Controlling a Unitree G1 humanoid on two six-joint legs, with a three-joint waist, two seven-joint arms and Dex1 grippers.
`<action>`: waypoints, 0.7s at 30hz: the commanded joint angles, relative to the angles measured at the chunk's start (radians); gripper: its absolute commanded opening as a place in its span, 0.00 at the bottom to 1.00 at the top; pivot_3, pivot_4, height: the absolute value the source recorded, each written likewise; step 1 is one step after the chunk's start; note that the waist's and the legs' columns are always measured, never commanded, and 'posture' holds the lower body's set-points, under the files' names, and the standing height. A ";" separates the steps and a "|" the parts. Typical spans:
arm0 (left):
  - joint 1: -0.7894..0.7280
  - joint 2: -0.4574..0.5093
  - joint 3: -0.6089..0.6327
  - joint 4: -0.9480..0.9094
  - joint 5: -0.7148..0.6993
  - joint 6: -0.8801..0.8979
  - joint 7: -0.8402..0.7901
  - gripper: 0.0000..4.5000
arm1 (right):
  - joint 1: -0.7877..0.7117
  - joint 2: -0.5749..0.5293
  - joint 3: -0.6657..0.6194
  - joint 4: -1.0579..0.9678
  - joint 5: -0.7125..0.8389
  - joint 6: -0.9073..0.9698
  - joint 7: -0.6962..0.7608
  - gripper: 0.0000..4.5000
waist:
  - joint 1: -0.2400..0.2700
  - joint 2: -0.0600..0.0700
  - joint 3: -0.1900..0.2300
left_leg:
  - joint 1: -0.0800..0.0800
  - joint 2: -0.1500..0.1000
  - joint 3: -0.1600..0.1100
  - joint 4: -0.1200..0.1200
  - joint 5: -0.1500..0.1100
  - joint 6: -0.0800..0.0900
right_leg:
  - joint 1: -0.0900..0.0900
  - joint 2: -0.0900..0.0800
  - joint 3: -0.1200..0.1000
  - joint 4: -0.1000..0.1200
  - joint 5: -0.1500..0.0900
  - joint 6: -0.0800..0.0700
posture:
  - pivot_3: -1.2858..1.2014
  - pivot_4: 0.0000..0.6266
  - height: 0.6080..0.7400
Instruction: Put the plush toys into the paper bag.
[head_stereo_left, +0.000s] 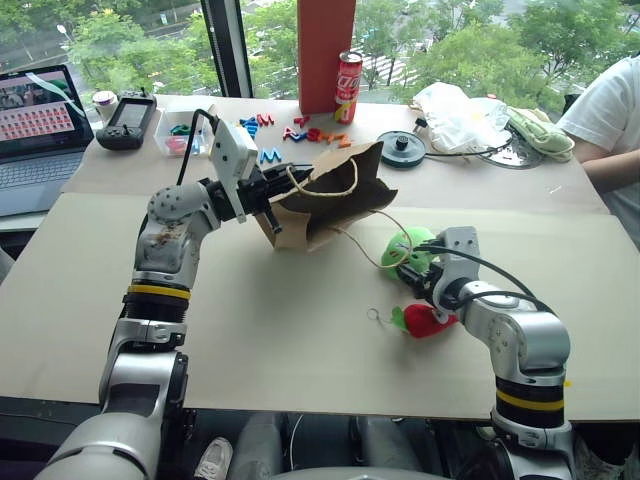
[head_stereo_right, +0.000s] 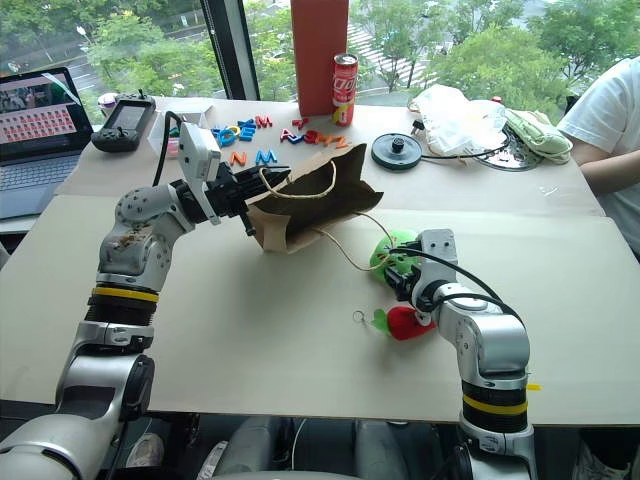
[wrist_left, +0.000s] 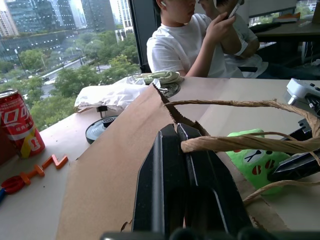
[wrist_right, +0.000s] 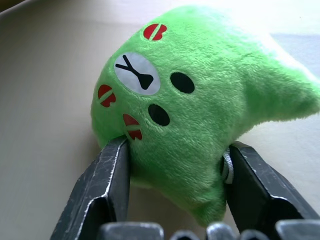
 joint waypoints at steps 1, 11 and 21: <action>-0.022 0.001 0.001 -0.027 -0.003 -0.011 -0.001 0.00 | -0.021 -0.020 -0.044 -0.026 0.012 -0.037 0.013 0.55 | 0.000 0.000 0.000 | 0.000 0.000 0.000 0.000 0.000 0.000 | 0.000 0.000 0.000 0.000 0.000 0.000 | 0.52 0.24 0.99; -0.031 -0.003 -0.002 -0.014 0.002 -0.018 -0.003 0.00 | -0.126 -0.079 -0.166 -0.058 0.048 -0.044 0.030 0.55 | 0.000 0.000 0.000 | 0.000 0.000 0.000 0.000 0.000 0.000 | 0.000 0.000 0.000 0.000 0.000 0.000 | 0.52 0.24 0.99; -0.031 -0.003 -0.004 -0.013 0.002 -0.017 0.000 0.00 | -0.346 -0.030 -0.210 -0.186 0.230 0.175 0.044 0.55 | -0.001 0.000 0.000 | 0.000 0.000 0.000 0.000 0.000 0.000 | 0.000 0.000 0.000 0.001 0.000 0.000 | 0.52 0.24 0.99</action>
